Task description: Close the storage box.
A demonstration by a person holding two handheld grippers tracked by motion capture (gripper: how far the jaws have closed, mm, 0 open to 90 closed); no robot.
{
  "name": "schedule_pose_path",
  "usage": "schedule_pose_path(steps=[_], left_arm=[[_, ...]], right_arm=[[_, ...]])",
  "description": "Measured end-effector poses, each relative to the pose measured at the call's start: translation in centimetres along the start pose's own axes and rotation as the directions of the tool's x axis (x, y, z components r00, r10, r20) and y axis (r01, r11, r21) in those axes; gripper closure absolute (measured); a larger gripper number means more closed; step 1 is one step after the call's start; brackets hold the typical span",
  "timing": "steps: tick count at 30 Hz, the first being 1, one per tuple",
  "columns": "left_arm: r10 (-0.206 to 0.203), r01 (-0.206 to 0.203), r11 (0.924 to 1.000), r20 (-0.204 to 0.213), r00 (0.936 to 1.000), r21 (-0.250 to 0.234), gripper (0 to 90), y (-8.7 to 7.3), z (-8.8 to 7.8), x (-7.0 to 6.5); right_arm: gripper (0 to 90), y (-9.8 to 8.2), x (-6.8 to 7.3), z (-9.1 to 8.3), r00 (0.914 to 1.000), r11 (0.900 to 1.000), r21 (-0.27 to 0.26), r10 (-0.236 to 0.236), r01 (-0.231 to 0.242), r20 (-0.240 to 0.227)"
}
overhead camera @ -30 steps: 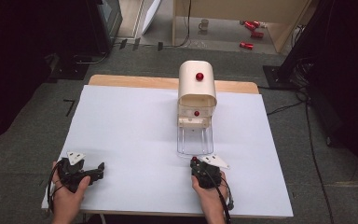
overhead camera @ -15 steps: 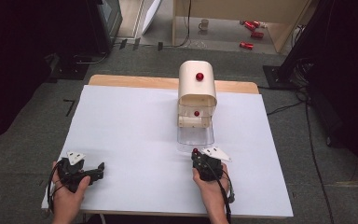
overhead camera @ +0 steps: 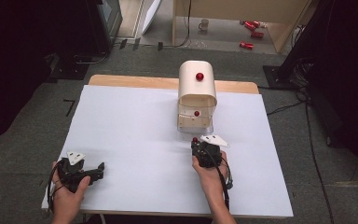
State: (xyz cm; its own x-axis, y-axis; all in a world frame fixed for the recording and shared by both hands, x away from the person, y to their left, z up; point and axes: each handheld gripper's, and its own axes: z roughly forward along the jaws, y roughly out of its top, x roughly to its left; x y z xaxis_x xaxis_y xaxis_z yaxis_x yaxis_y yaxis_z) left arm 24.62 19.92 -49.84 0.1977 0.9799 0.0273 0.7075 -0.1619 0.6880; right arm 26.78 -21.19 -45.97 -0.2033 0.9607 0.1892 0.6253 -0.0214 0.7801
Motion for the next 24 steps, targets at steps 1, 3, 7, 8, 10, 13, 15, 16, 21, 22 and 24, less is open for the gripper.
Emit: schedule_pose_path(steps=[1, 3, 7, 8, 10, 13, 15, 16, 21, 22, 24], left_arm=[[0.000, 0.000, 1.0000, 0.000, 1.0000, 0.000, 0.0, 0.0, 0.0, 0.0], [0.000, 0.000, 1.0000, 0.000, 1.0000, 0.000, 0.0, 0.0, 0.0, 0.0], [0.000, 0.000, 1.0000, 0.000, 1.0000, 0.000, 0.0, 0.0, 0.0, 0.0], [0.000, 0.000, 1.0000, 0.000, 1.0000, 0.000, 0.0, 0.0, 0.0, 0.0], [0.000, 0.000, 1.0000, 0.000, 1.0000, 0.000, 0.0, 0.0, 0.0, 0.0], [0.000, 0.000, 1.0000, 0.000, 1.0000, 0.000, 0.0, 0.0, 0.0, 0.0], [0.000, 0.000, 1.0000, 0.000, 1.0000, 0.000, 0.0, 0.0, 0.0, 0.0], [0.001, -0.001, 1.0000, 0.000, 1.0000, 0.001, 0.0, 0.0, 0.0, 0.0], [0.001, -0.001, 1.0000, 0.000, 1.0000, 0.001, 0.0, 0.0, 0.0, 0.0], [0.001, -0.001, 1.0000, 0.000, 1.0000, 0.001, 0.0, 0.0, 0.0, 0.0], [0.001, -0.001, 1.0000, 0.000, 1.0000, 0.001, 0.0, 0.0, 0.0, 0.0]], right_arm=[[79.0, 0.2, -0.1, 0.1, 1.0000, 1.000, -0.002, 0.000, 0.000, 0.000], [79.1, 0.6, -0.2, 0.3, 1.0000, 1.000, -0.003, 0.002, -0.002, -0.001], [79.3, 1.1, -0.3, 0.7, 1.0000, 1.000, -0.006, 0.005, -0.005, -0.001], [79.3, 1.2, -0.3, 0.8, 1.0000, 1.000, -0.008, 0.001, -0.001, 0.000], [79.4, 1.5, -0.4, 1.0, 1.0000, 1.000, -0.008, 0.001, -0.001, 0.003], [79.5, 1.8, -0.4, 1.4, 1.0000, 1.000, -0.009, 0.003, -0.003, 0.005], [79.7, 1.9, -0.5, 1.7, 1.0000, 1.000, -0.009, 0.005, -0.005, 0.008], [79.7, 2.1, -0.6, 1.9, 0.9999, 1.000, -0.004, 0.009, -0.009, 0.006], [79.7, 2.5, -0.8, 2.5, 0.9999, 1.000, 0.002, -0.002, 0.002, 0.010], [79.7, 2.6, -0.9, 2.6, 1.0000, 1.000, 0.005, 0.000, 0.000, 0.008], [79.8, 2.8, -1.0, 2.9, 0.9999, 1.000, 0.005, 0.001, -0.001, 0.011]])
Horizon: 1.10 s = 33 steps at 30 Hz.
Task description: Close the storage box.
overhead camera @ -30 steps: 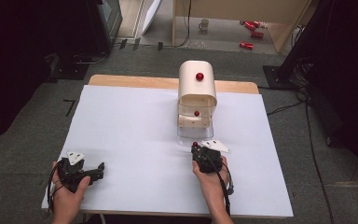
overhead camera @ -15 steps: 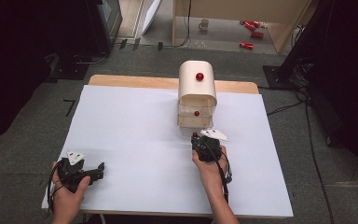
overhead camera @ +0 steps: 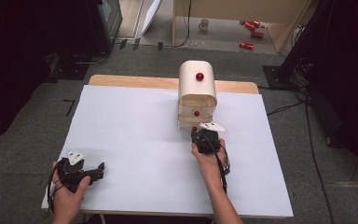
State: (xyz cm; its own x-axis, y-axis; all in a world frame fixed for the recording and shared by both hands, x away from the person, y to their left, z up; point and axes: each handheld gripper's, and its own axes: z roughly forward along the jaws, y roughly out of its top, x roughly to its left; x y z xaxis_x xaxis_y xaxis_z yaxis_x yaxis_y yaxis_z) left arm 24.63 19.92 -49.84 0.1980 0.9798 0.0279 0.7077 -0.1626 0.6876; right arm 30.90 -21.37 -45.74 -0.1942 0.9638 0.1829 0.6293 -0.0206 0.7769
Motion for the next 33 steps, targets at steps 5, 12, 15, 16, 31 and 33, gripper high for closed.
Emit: schedule_pose_path(steps=[5, 12, 15, 16, 31, 33], left_arm=[[0.000, 0.000, 1.0000, 0.000, 1.0000, -0.001, 0.0, 0.0, 0.0, 0.0], [0.000, 0.000, 1.0000, 0.001, 1.0000, 0.000, 0.0, 0.0, 0.0, 0.0], [0.000, 0.000, 1.0000, 0.001, 1.0000, 0.000, 0.0, 0.0, 0.0, 0.0], [0.000, 0.000, 1.0000, 0.001, 1.0000, 0.000, 0.0, 0.0, 0.0, 0.0], [-0.001, 0.001, 1.0000, 0.002, 1.0000, 0.000, 0.0, 0.0, 0.0, 0.0], [0.000, 0.000, 1.0000, 0.002, 1.0000, 0.000, 0.0, 0.0, 0.0, 0.0]], right_arm=[[79.9, 0.3, -0.1, 0.6, 1.0000, 1.000, 0.002, 0.000, 0.000, 0.009], [79.9, 0.5, -0.3, 1.3, 0.9999, 1.000, 0.007, 0.008, -0.008, 0.012], [79.9, 0.5, -0.4, 1.5, 0.9999, 1.000, 0.005, 0.004, -0.004, 0.012], [79.9, 0.5, -0.4, 1.5, 0.9999, 1.000, 0.007, 0.006, -0.006, 0.010], [63.9, 0.4, -0.6, 2.1, 0.9997, 1.000, 0.008, 0.023, -0.023, 0.000], [54.9, 0.3, -0.7, 2.0, 0.9996, 1.000, 0.007, 0.025, -0.025, 0.015]])
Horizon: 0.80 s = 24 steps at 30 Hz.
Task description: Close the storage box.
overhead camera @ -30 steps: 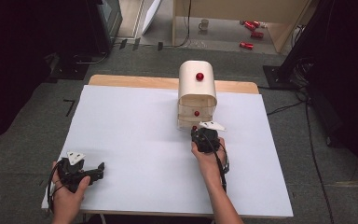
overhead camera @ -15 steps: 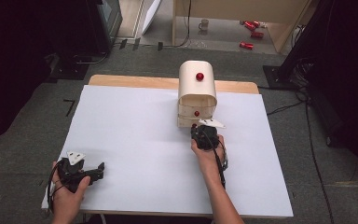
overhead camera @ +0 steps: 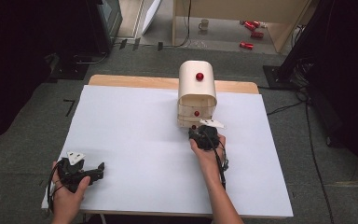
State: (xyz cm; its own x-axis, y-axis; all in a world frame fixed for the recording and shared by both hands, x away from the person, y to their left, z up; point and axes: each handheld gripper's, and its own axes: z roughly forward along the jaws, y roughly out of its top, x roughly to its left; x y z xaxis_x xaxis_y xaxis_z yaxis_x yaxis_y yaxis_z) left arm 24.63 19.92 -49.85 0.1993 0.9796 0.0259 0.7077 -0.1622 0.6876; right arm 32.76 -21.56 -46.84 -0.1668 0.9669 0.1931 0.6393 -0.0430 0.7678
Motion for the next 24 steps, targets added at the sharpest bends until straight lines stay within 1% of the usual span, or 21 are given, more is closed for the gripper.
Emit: schedule_pose_path(steps=[1, 4, 7, 8, 9, 10, 11, 14, 15, 18, 20, 24], left_arm=[[0.000, 0.000, 1.0000, 0.000, 1.0000, 0.000, 0.0, 0.0, 0.0, 0.0], [0.000, 0.000, 1.0000, 0.000, 1.0000, 0.000, 0.0, 0.0, 0.0, 0.0], [0.000, 0.000, 1.0000, 0.000, 1.0000, -0.001, 0.0, 0.0, 0.0, 0.0], [0.000, 0.000, 1.0000, 0.000, 1.0000, 0.000, 0.0, 0.0, 0.0, 0.0], [0.000, 0.000, 1.0000, 0.000, 1.0000, 0.000, 0.0, 0.0, 0.0, 0.0], [0.001, -0.001, 1.0000, 0.000, 1.0000, 0.000, 0.0, 0.0, 0.0, 0.0], [0.001, -0.001, 1.0000, 0.000, 1.0000, 0.000, 0.0, 0.0, 0.0, 0.0], [0.000, 0.000, 1.0000, 0.000, 1.0000, 0.000, 0.0, 0.0, 0.0, 0.0], [0.000, 0.000, 1.0000, -0.001, 1.0000, 0.000, 0.0, 0.0, 0.0, 0.0], [0.000, 0.000, 1.0000, -0.001, 1.0000, -0.001, 0.0, 0.0, 0.0, 0.0], [0.000, 0.000, 1.0000, -0.001, 1.0000, -0.001, 0.0, 0.0, 0.0, 0.0], [0.001, -0.001, 1.0000, -0.001, 1.0000, -0.001, 0.0, 0.0, 0.0, 0.0]], right_arm=[[47.4, 0.0, -0.1, 0.0, 1.0000, 1.000, 0.009, 0.000, 0.000, 0.001], [35.4, -0.1, -0.3, -0.3, 1.0000, 1.000, 0.016, 0.000, 0.000, -0.002], [19.8, -0.4, -0.7, -0.7, 1.0000, 1.000, 0.025, 0.005, -0.005, -0.005], [14.7, -0.5, -0.8, -0.8, 1.0000, 1.000, 0.026, -0.001, 0.001, 0.000], [8.7, -0.6, -1.0, -1.0, 0.9998, 1.000, 0.029, -0.010, 0.009, 0.017], [4.5, -0.8, -1.2, -1.1, 0.9995, 0.999, 0.029, -0.015, 0.014, 0.028], [1.5, -0.9, -1.5, -1.3, 0.9995, 0.999, 0.031, -0.012, 0.011, 0.029], [0.0, -1.4, -2.4, -1.9, 0.9997, 1.000, 0.029, -0.004, 0.003, 0.026], [0.0, -1.6, -2.9, -2.1, 0.9996, 1.000, 0.028, -0.008, 0.008, 0.028], [0.0, -2.1, -3.9, -2.8, 0.9993, 0.999, 0.033, 0.004, -0.005, 0.037], [0.0, -2.5, -4.8, -3.4, 0.9989, 0.999, 0.034, 0.013, -0.014, 0.045], [0.0, -3.0, -6.0, -4.3, 0.9982, 0.999, 0.036, 0.017, -0.019, 0.058]])
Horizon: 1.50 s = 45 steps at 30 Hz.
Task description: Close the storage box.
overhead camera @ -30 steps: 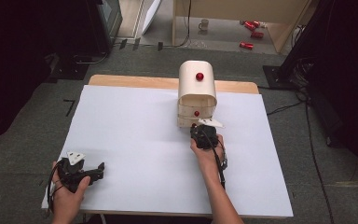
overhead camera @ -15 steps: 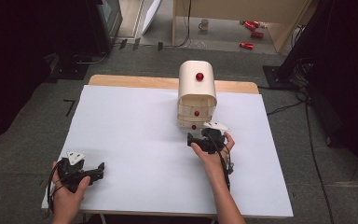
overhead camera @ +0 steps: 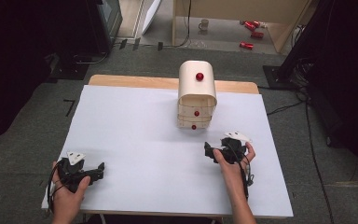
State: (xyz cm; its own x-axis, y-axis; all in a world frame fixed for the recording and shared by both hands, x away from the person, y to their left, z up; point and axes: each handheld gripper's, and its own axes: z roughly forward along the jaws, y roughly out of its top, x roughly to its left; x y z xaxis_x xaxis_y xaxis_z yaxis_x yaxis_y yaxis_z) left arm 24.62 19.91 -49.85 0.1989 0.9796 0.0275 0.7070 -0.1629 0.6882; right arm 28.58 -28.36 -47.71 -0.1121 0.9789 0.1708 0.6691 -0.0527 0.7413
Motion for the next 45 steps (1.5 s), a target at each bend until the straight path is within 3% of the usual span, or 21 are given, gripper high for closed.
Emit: schedule_pose_path(steps=[14, 34, 40, 45], left_arm=[[0.000, 0.000, 1.0000, -0.001, 1.0000, 0.000, 0.0, 0.0, 0.0, 0.0], [0.000, 0.000, 1.0000, -0.001, 1.0000, 0.000, 0.0, 0.0, 0.0, 0.0], [0.000, 0.000, 1.0000, -0.001, 1.0000, 0.000, 0.0, 0.0, 0.0, 0.0], [-0.001, 0.001, 1.0000, -0.002, 1.0000, -0.002, 0.0, 0.0, 0.0, 0.0]], right_arm=[[0.0, -2.0, -4.1, -3.1, 0.9987, 1.000, 0.017, -0.008, 0.008, 0.049], [0.0, -5.9, -9.5, -6.3, 0.9904, 0.997, 0.050, 0.050, -0.057, 0.129], [0.0, -7.0, -10.4, -7.4, 0.9904, 0.998, 0.059, 0.027, -0.035, 0.135], [0.0, -7.8, -10.6, -7.9, 0.9890, 0.998, 0.063, -0.041, 0.032, 0.142]])
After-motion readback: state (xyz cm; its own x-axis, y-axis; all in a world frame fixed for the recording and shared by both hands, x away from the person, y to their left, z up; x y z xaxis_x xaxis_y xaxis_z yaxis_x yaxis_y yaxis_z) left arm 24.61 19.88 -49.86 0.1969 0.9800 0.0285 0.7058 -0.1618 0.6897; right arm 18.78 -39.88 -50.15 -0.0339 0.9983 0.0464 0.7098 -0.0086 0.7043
